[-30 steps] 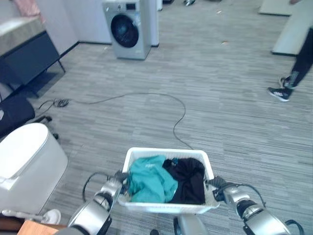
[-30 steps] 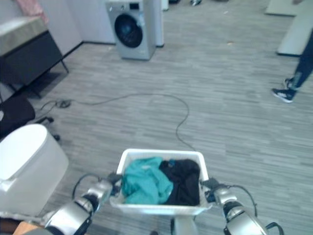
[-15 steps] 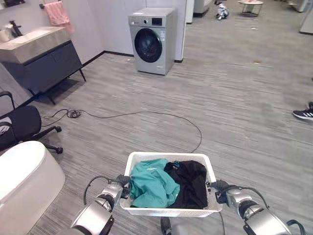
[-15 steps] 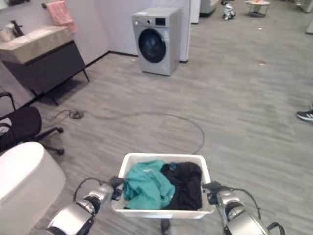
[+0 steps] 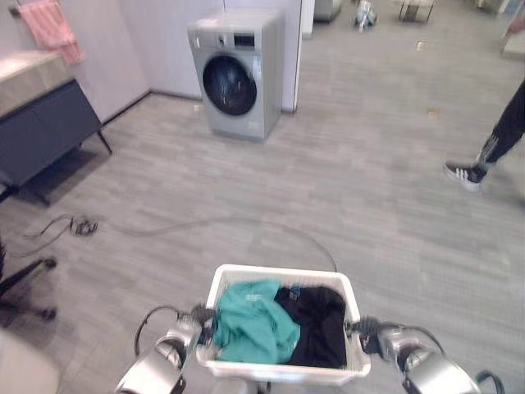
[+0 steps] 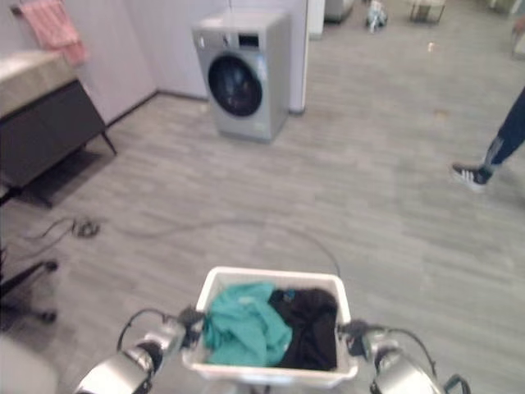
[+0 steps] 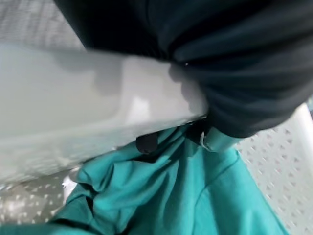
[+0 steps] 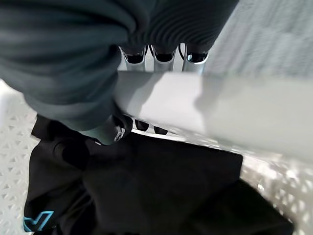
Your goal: Grab the laundry basket,head to the washer,open it,put in the laundry and shut it.
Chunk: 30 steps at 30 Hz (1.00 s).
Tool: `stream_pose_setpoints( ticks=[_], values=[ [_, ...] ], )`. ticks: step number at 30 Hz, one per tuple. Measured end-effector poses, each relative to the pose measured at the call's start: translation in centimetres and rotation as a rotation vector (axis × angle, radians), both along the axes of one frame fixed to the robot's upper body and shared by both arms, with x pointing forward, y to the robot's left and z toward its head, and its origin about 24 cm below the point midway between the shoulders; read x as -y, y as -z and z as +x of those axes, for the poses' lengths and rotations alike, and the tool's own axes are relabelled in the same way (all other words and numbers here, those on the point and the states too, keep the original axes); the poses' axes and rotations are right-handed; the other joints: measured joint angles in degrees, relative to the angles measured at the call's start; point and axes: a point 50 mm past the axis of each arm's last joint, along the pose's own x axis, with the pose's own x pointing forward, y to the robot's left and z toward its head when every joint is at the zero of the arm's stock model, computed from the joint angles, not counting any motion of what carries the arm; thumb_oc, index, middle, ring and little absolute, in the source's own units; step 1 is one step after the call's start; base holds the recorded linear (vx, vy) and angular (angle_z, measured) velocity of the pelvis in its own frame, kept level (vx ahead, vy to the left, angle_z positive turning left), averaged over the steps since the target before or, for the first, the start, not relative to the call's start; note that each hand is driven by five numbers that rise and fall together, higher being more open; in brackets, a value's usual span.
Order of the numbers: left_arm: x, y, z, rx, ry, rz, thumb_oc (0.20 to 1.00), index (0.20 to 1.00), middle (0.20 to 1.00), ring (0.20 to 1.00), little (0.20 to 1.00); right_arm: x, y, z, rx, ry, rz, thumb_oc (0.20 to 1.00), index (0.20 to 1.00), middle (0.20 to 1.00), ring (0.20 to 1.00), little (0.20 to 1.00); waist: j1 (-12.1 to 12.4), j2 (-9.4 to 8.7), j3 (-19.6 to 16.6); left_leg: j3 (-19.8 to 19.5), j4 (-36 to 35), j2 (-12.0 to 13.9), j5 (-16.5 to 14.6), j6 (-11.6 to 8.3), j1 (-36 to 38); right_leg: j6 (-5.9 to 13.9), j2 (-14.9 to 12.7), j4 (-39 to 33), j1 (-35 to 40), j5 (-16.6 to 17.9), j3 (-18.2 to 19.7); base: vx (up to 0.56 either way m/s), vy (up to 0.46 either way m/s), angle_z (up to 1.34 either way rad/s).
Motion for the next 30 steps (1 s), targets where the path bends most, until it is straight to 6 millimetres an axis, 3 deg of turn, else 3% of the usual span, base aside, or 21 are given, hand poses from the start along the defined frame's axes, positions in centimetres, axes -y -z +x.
stream_pose_setpoints(
  ticks=[2, 3, 5, 6, 7, 8, 9, 10, 11, 12, 13, 14, 16, 19, 21, 22, 23, 25, 26, 27, 30],
  values=[
    [0.9, -0.6, 1.1, 0.038, 0.014, -0.015, 0.200, 0.200, 0.200, 0.200, 0.200, 0.6, 0.0, -0.4, -0.001, 0.039, 0.005, 0.200, 0.200, 0.200, 0.200, 0.200, -1.62, 2.13, 0.09, -1.43, -2.78, 0.57, -0.39, -0.45, 4.05, 0.37, -3.52, 9.54, -9.01, 0.13, -1.07, 0.56, 0.278, 0.10],
    [1.4, -1.2, 2.1, 0.065, 0.024, -0.015, 0.200, 0.200, 0.200, 0.200, 0.200, 0.6, -0.4, 0.3, 0.041, 0.047, 0.015, 0.200, 0.200, 0.200, 0.200, 0.200, -2.84, 3.78, 1.35, -3.77, -2.24, 2.30, -4.57, 0.23, 6.97, 0.16, -3.55, 10.68, -16.30, -1.58, -0.72, 0.65, 0.282, 0.16],
    [1.0, -2.1, 3.4, 0.096, 0.004, -0.013, 0.200, 0.200, 0.200, 0.200, 0.200, 1.0, -1.8, 2.4, 0.139, 0.045, 0.014, 0.200, 0.200, 0.200, 0.200, 0.200, -3.74, 5.64, 4.36, -5.01, -2.67, 5.39, -7.24, 0.47, 12.15, -1.52, -0.58, 4.99, -22.41, -5.93, -3.27, 0.39, 0.070, 0.15],
    [0.9, -2.6, 4.0, 0.115, -0.002, -0.018, 0.200, 0.200, 0.200, 0.200, 0.200, 1.0, -2.3, 3.2, 0.166, 0.033, 0.011, 0.200, 0.200, 0.200, 0.200, 0.200, -4.17, 6.09, 4.93, -5.06, -3.51, 6.42, -6.42, -1.85, 14.51, -2.36, -0.07, -0.58, -24.54, -6.02, -4.36, 0.31, 0.017, 0.23],
    [1.0, -3.0, 4.5, 0.135, 0.001, -0.021, 0.200, 0.200, 0.200, 0.200, 0.200, 1.1, -2.6, 3.7, 0.177, 0.029, 0.007, 0.200, 0.200, 0.200, 0.200, 0.200, -4.39, 5.26, 5.11, -4.89, -3.73, 6.11, -5.85, -4.56, 16.42, -2.87, -0.28, -5.53, -26.80, -5.01, -5.16, 0.59, -0.017, 0.77],
    [1.6, -3.6, 5.3, 0.164, 0.015, -0.032, 0.200, 0.200, 0.200, 0.200, 0.200, 1.5, -2.8, 3.9, 0.181, 0.031, -0.005, 0.200, 0.200, 0.200, 0.200, 0.200, -6.10, 4.37, 4.49, -6.73, -3.46, 6.53, -8.59, -6.68, 20.48, -2.51, -0.66, -19.96, -29.29, -0.88, -5.31, 0.58, -0.030, 1.06],
    [1.7, -3.7, 5.4, 0.171, 0.024, -0.031, 0.200, 0.200, 0.200, 0.200, 0.200, 1.7, -2.8, 3.8, 0.184, 0.041, -0.002, 0.200, 0.200, 0.200, 0.200, 0.200, -7.13, 3.89, 3.64, -7.72, -3.61, 7.34, -11.72, -5.59, 21.86, -1.83, -0.45, -23.73, -31.05, 1.50, -3.45, 0.73, -0.040, 1.35],
    [1.6, -3.7, 5.4, 0.175, 0.027, -0.029, 0.200, 0.200, 0.200, 0.200, 0.200, 1.6, -2.9, 3.8, 0.187, 0.035, -0.002, 0.200, 0.200, 0.200, 0.200, 0.200, -7.84, 4.33, 2.50, -8.20, -3.81, 8.63, -14.97, -7.19, 23.67, -0.28, 0.83, -29.76, -31.23, 3.02, 0.03, 0.52, -0.039, 1.06],
    [1.3, -3.7, 5.4, 0.167, 0.036, -0.011, 0.200, 0.200, 0.200, 0.200, 0.200, 1.2, -2.6, 3.6, 0.170, 0.036, 0.008, 0.200, 0.200, 0.200, 0.200, 0.200, -8.21, 1.99, 1.99, -9.32, -4.33, 8.42, -16.44, -8.85, 25.73, 0.49, 0.61, -36.32, -30.25, 3.46, 3.92, 0.52, -0.063, 0.85],
    [1.0, -3.5, 5.1, 0.149, 0.037, 0.003, 0.200, 0.200, 0.200, 0.200, 0.200, 0.8, -2.1, 3.1, 0.148, 0.041, 0.019, 0.200, 0.200, 0.200, 0.200, 0.200, -7.96, 0.20, 1.32, -10.70, -4.31, 8.35, -17.73, -8.98, 27.08, 0.78, -0.10, -39.18, -29.71, 6.27, 5.74, 0.55, -0.093, 0.94],
    [0.8, -3.1, 4.7, 0.127, 0.023, 0.004, 0.200, 0.200, 0.200, 0.200, 0.200, 0.8, -2.2, 3.3, 0.155, 0.053, 0.016, 0.200, 0.200, 0.200, 0.200, 0.200, -8.78, 1.33, 1.42, -13.15, -1.97, 11.13, -19.56, -12.72, 27.20, 2.35, 1.57, -35.87, -29.65, 9.63, 3.11, 0.57, -0.135, 0.86],
    [1.0, -3.1, 4.6, 0.123, 0.026, 0.000, 0.200, 0.200, 0.200, 0.200, 0.200, 0.9, -2.2, 3.4, 0.144, 0.047, 0.007, 0.200, 0.200, 0.200, 0.200, 0.200, -8.78, 1.22, 1.38, -13.87, -0.19, 10.52, -19.92, -14.73, 27.10, 1.68, 1.78, -35.47, -28.47, 11.01, 1.91, 0.73, -0.247, 0.98],
    [1.1, -2.2, 3.5, 0.085, 0.033, -0.011, 0.200, 0.200, 0.200, 0.200, 0.200, 1.2, -1.8, 2.6, 0.108, 0.056, 0.004, 0.200, 0.200, 0.200, 0.200, 0.200, -9.87, 2.23, 1.86, -12.10, 3.92, 9.82, -15.31, -16.02, 29.60, -2.03, 2.30, -35.05, -22.51, 9.97, -4.35, 0.64, -0.257, 0.70],
    [0.9, -0.9, 1.7, 0.043, 0.019, -0.025, 0.200, 0.200, 0.200, 0.200, 0.200, 1.2, -1.4, 1.9, 0.073, 0.023, -0.006, 0.200, 0.200, 0.200, 0.200, 0.200, -10.29, 0.72, 0.99, -13.20, 23.09, 10.36, -12.03, -20.45, 23.64, -6.80, 4.02, -37.45, -15.39, 9.16, -3.39, 0.43, -0.301, 0.39],
    [1.1, -0.9, 1.7, 0.046, 0.006, -0.049, 0.200, 0.200, 0.200, 0.200, 0.200, 1.6, -1.4, 1.7, 0.075, 0.035, -0.006, 0.200, 0.200, 0.200, 0.200, 0.200, -10.73, 0.07, 1.74, -10.51, 50.12, 10.60, 5.27, -26.44, 7.42, -12.21, 4.23, -40.90, -12.46, 9.59, -4.15, 0.36, -0.339, 0.34],
    [0.8, -0.9, 1.7, 0.048, -0.004, -0.049, 0.200, 0.200, 0.200, 0.200, 0.200, 1.1, -1.3, 1.8, 0.066, 0.031, -0.004, 0.200, 0.200, 0.200, 0.200, 0.200, -8.62, -1.19, 2.48, -7.08, 57.06, 10.80, 4.73, -23.97, 1.82, -13.16, 4.21, -41.69, -11.75, 9.58, -2.58, 0.21, -0.169, -0.32],
    [-0.3, -0.7, 1.0, 0.026, -0.026, -0.030, 0.200, 0.200, 0.200, 0.200, 0.200, 0.1, -1.2, 2.1, 0.064, 0.000, 0.006, 0.200, 0.200, 0.200, 0.200, 0.200, -6.89, -2.93, 3.49, -3.31, 58.12, 11.13, 1.05, -18.12, -1.81, -13.39, 4.18, -43.05, -9.76, 9.47, -0.34, 0.23, -0.103, -0.82],
    [-1.3, -0.2, 0.0, -0.001, -0.071, -0.029, 0.200, 0.200, 0.200, 0.200, 0.200, -0.9, -0.8, 1.7, 0.049, -0.021, 0.021, 0.200, 0.200, 0.200, 0.200, 0.200, -7.15, -4.40, 3.68, -0.35, 53.55, 11.18, -2.03, -17.26, -6.57, -11.57, 3.60, -46.66, -6.45, 11.50, -0.35, 0.43, -0.089, -0.34],
    [-0.9, -0.9, 1.2, 0.034, -0.058, -0.041, 0.200, 0.200, 0.200, 0.200, 0.200, -0.7, -0.3, 1.0, 0.022, 0.004, 0.020, 0.200, 0.200, 0.200, 0.200, 0.200, -6.58, -4.52, 4.22, 3.70, 40.04, 11.88, -3.28, -15.46, -10.09, -5.76, 2.16, -47.90, -3.74, 4.47, -3.22, 0.58, -0.037, 0.01],
    [0.1, -1.1, 1.7, 0.046, -0.038, -0.055, 0.200, 0.200, 0.200, 0.200, 0.200, -0.1, -0.6, 1.1, 0.027, 0.013, 0.011, 0.200, 0.200, 0.200, 0.200, 0.200, -6.09, -3.15, 4.94, 5.99, 32.00, 13.73, -3.16, -15.37, -10.12, -6.93, 1.92, -46.05, -4.28, 3.87, -6.70, 0.52, 0.001, -0.15],
    [0.4, -0.7, 1.2, 0.032, -0.038, -0.064, 0.200, 0.200, 0.200, 0.200, 0.200, 0.8, -1.0, 1.5, 0.044, 0.008, -0.011, 0.200, 0.200, 0.200, 0.200, 0.200, -5.86, 0.01, 3.83, 5.88, 2.77, 12.47, -0.46, -16.88, -9.52, -8.49, 3.82, -51.28, 0.37, 6.25, -6.39, 0.34, -0.004, -0.24]
  ],
)
